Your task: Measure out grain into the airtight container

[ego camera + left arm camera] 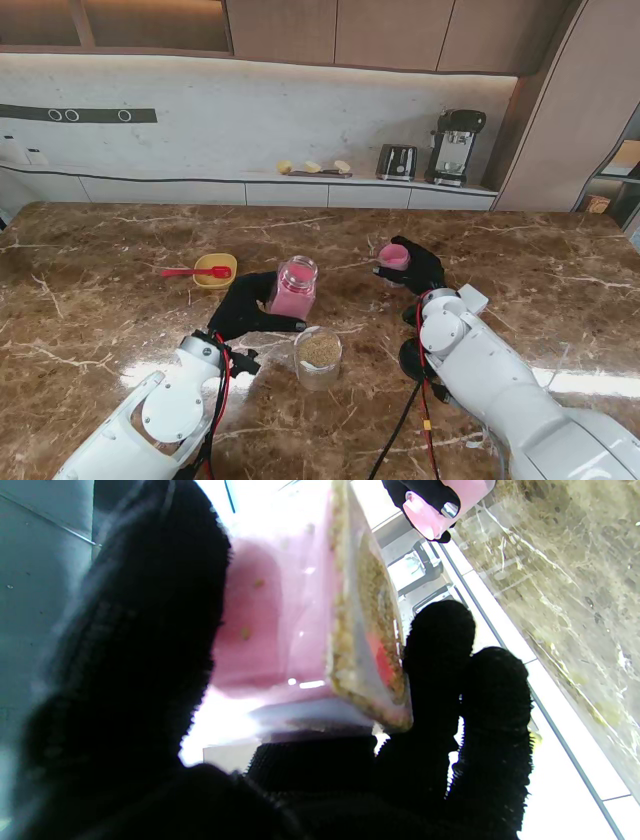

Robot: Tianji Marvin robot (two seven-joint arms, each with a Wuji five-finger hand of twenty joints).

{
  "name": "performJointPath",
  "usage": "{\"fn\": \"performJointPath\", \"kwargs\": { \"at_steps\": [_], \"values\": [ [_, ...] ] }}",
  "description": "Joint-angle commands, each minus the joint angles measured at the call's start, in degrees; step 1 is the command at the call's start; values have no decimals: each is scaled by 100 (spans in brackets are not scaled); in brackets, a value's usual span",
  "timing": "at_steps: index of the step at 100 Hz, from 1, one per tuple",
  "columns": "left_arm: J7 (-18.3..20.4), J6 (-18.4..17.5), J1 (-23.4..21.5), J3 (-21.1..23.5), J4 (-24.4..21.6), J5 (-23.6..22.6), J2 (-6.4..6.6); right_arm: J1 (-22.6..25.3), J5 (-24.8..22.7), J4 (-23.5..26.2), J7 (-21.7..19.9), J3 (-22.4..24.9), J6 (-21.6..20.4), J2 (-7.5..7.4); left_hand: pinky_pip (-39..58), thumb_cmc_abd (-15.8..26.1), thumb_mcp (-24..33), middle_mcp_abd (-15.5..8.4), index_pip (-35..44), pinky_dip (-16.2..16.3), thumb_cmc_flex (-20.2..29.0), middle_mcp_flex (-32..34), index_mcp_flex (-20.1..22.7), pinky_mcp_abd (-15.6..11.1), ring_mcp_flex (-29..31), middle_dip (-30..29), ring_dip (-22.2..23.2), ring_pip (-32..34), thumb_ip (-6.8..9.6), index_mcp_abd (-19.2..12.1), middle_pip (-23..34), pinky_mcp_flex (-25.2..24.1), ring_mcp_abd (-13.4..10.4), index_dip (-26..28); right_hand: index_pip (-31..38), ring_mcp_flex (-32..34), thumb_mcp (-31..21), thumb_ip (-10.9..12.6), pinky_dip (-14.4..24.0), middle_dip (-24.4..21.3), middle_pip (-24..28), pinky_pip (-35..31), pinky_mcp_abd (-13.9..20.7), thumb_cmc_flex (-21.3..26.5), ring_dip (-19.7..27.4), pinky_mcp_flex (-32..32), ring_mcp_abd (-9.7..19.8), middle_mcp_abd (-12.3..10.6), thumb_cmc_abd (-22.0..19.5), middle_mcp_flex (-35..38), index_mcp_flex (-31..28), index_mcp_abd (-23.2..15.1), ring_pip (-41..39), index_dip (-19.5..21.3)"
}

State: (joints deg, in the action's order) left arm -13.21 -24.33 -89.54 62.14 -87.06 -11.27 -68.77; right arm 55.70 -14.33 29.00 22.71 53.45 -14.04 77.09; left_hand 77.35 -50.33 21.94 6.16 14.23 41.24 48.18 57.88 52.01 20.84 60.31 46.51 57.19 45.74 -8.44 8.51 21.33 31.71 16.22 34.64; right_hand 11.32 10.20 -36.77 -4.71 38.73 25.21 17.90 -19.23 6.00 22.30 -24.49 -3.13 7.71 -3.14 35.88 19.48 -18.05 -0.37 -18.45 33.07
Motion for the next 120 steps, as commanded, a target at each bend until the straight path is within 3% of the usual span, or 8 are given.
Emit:
{"fn": "performJointPath", "kwargs": {
  "at_steps": [1,46,84,120],
  "values": [
    [-4,-15,-8,-20,19,4,-17,77,-12,101,-70,43,38,-63,291,2330,3011,-927,3888,66,1209,837,814,-149,264,423,25,279,-1,-2044,922,45,-406,53,-132,-222,127,171,219,-48,-38,-88,92,175,8,-124,45,-49,115,-166,183,44,-23,-87],
    [45,-50,55,-61,65,35,-14,448,-301,846,-210,347,37,-369,290,2337,3018,-932,3890,65,1203,835,817,-148,267,421,21,273,-6,-2057,920,51,-410,55,-270,-190,203,150,310,-72,-46,-119,21,59,25,-156,-15,-28,57,-254,228,33,-38,-163],
    [99,-102,110,-93,115,98,-13,874,-633,1858,-405,796,106,-639,248,2417,2966,-969,3928,57,1235,792,815,-139,196,405,19,235,-13,-2104,920,-4,-391,69,-270,-186,141,179,273,-87,-81,-43,11,-136,38,-145,-34,-20,36,-257,162,-16,-10,-170],
    [290,-171,183,-117,272,546,-29,1285,-980,2798,-548,1235,186,-824,163,2587,2820,-1025,3963,61,1317,729,825,-76,90,324,17,143,-7,-2166,902,-108,-361,77,-252,-116,75,185,296,-87,-99,-56,-4,-207,30,-128,-51,-18,51,-222,101,-61,-14,-164]
  ]
}}
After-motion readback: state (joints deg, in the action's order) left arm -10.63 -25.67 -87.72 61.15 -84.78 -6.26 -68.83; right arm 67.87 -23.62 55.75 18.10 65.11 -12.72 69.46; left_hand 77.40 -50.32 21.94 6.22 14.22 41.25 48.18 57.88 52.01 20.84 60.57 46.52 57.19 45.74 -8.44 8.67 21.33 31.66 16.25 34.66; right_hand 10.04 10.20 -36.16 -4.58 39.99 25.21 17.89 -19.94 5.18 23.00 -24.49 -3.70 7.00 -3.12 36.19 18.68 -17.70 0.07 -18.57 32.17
